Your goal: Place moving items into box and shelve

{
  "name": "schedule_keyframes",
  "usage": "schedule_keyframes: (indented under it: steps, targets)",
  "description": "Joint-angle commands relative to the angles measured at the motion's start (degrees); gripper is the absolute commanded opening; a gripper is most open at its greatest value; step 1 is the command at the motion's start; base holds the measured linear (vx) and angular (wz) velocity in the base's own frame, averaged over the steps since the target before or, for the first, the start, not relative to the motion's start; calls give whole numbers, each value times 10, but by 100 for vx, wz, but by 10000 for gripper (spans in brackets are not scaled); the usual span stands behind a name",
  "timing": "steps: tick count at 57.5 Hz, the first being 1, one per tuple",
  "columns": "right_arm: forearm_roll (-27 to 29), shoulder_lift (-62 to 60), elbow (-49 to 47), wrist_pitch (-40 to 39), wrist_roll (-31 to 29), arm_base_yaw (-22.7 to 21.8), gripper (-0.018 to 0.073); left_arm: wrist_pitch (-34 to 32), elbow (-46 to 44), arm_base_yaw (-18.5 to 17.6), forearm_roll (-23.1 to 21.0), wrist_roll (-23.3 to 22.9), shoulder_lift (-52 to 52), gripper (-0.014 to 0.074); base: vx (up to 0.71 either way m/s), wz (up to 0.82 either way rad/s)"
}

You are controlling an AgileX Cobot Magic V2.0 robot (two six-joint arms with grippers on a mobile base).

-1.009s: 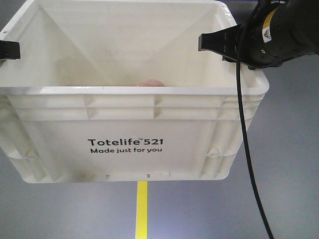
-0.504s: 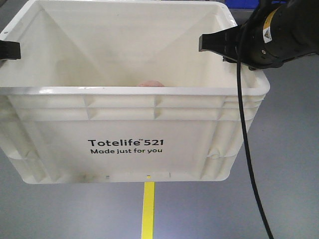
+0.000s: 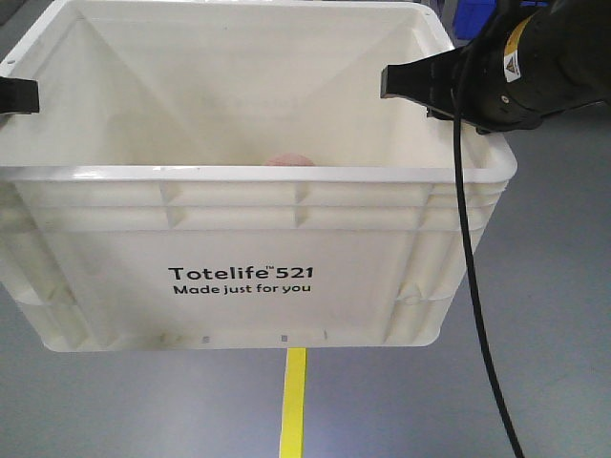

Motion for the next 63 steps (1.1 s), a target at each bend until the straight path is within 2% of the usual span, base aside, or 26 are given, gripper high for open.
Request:
schedule_keyframes:
  steps: [1,63]
  targets:
    - [-58,-22,-26,-65,-4,0,127,-85,-25,-5,-9,17,-19,129,35,3]
    - [-56,-22,-26,-65,-4,0,127,-84,-25,-5,-8,17,-19,129,43,0]
